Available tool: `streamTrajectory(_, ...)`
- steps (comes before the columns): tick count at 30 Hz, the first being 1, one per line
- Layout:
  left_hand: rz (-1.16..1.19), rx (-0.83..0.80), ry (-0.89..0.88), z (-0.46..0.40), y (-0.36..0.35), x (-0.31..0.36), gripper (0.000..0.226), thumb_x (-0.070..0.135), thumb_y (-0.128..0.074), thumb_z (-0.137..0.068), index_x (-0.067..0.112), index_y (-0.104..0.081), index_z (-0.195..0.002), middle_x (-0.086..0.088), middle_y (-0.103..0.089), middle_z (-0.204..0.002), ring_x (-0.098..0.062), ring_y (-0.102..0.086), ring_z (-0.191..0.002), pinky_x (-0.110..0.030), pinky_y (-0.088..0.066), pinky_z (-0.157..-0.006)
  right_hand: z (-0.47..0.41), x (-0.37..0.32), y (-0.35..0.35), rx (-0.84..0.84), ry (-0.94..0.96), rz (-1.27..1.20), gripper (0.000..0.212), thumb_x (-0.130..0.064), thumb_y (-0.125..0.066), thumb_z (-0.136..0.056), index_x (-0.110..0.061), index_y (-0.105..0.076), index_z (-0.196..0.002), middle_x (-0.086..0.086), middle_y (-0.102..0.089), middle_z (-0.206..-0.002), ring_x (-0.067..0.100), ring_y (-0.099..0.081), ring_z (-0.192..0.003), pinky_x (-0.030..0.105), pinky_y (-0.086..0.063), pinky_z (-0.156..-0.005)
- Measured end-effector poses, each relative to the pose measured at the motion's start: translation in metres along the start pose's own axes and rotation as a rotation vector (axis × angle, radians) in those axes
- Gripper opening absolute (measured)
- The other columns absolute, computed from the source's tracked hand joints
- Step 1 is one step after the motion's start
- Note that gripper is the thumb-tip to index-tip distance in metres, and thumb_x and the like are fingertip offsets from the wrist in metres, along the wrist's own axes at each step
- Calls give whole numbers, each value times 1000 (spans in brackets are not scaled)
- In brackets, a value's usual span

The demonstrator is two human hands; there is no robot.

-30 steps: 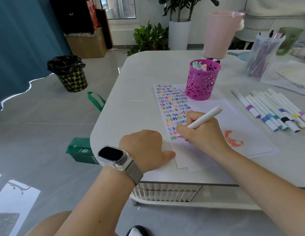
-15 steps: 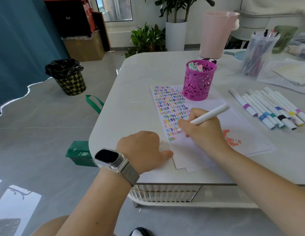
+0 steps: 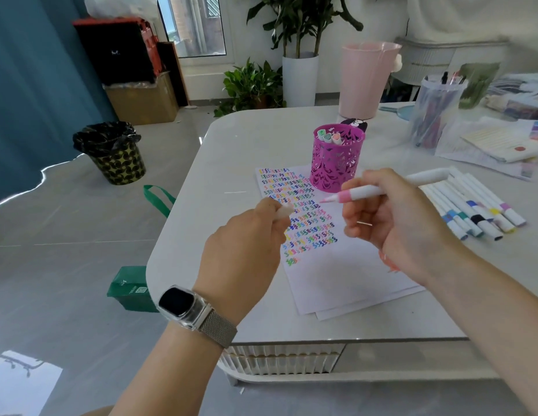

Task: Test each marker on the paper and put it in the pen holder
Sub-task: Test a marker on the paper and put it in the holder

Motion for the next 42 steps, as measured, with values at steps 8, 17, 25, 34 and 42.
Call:
streamTrajectory(8, 122, 39, 30, 0, 0, -2, 15, 38, -45, -95, 28, -56, -91, 14, -66, -78, -14, -64, -68, -41, -53, -69, 7, -1, -19, -161, 113, 73, 38, -9, -48, -93, -11, -68, -61, 9, -62, -58, 18, -54, -55, 27, -44, -48)
streamTrajectory(17, 98, 20, 29, 2, -1, -1, 10, 31, -50, -93, 30, -58, -98, 10, -68, -83, -18, -64, -70, -41, -52, -70, 8, 10, -20, -175, 43, 167, 24, -11, -53, -93, -8, -61, -70, 12, -67, -67, 19, -60, -62, 25, -47, -51)
streamTrajectory(25, 160, -21, -25, 2, 0, 2, 9, 28, -54, -91, 32, -62, -94, 13, -68, -75, -5, -62, -52, -34, -53, -65, 9, 11, -19, -220, 27, 191, 31, -18, -63, -89, -20, -72, -60, 11, -72, -69, 14, -63, -57, 20, -51, -52)
streamTrajectory(34, 182, -25, -79, 8, -5, -2, 13, 20, -54, -93, 21, -64, -84, 10, -66, -66, -10, -58, -50, -35, -50, -59, 16, 33, -24, -178, -111, 42, 23, -13, -61, -90, -6, -62, -68, 10, -68, -59, 13, -59, -47, 19, -48, -45)
streamTrajectory(42, 179, 0, -95, 15, -8, -1, 12, 19, -55, -93, 23, -66, -88, 12, -64, -67, -7, -54, -46, -35, -50, -58, 22, 32, -21, -221, -70, 53, 22, -13, -59, -91, -5, -57, -71, 12, -69, -63, 15, -61, -50, 21, -50, -49)
Point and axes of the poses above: each hand's wrist, its own z-axis away from the middle knuckle, its own y-axis out of the back of the hand, x = y × z, the point moved 5 cm from there along -z, towards the middle knuckle
